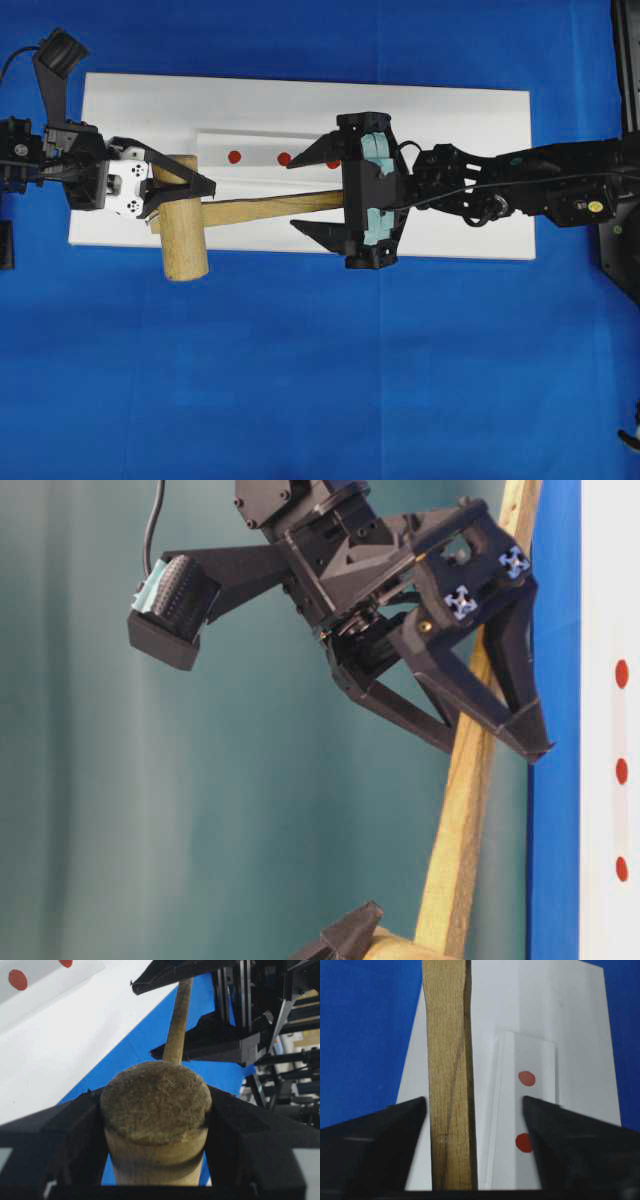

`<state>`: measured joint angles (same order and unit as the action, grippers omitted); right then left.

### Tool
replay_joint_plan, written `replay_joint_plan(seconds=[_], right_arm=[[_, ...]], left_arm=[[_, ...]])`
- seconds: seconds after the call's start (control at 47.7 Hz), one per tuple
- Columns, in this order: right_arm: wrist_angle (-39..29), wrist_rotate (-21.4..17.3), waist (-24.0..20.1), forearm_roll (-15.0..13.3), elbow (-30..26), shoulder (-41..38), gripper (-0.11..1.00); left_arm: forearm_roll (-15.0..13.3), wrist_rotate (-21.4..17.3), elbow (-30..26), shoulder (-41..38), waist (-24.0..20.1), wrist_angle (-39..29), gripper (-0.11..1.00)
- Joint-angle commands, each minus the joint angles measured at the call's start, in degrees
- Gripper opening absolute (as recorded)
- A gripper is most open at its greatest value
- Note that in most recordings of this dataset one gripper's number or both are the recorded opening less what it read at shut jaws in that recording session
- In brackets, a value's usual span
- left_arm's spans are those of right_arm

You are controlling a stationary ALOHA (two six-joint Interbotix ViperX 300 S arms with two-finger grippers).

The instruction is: Hit the mark with a hammer.

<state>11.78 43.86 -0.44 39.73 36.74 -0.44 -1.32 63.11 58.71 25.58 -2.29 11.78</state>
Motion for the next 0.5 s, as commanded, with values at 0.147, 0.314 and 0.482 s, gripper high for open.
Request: replay_joint_plan(seconds=[0.147,0.314,0.482], right_arm=[[-0.35,0.09,0.00,-1.23,-0.44,0.79,0.10],[-0.70,0.09,-0.09,-1.41,-0.62,0.79,0.07],[-0.88,0.09,-0.09,-1.41,-0.70,0.79,0.07]], left_arm=[[-0.09,1.76,-2.20,0.88,0.44,0.35,0.45],[0.09,2.55,-2.20,0.88,0.44,0.35,0.45],[0.18,2.02,-2.20,0.88,0.44,0.44,0.45]])
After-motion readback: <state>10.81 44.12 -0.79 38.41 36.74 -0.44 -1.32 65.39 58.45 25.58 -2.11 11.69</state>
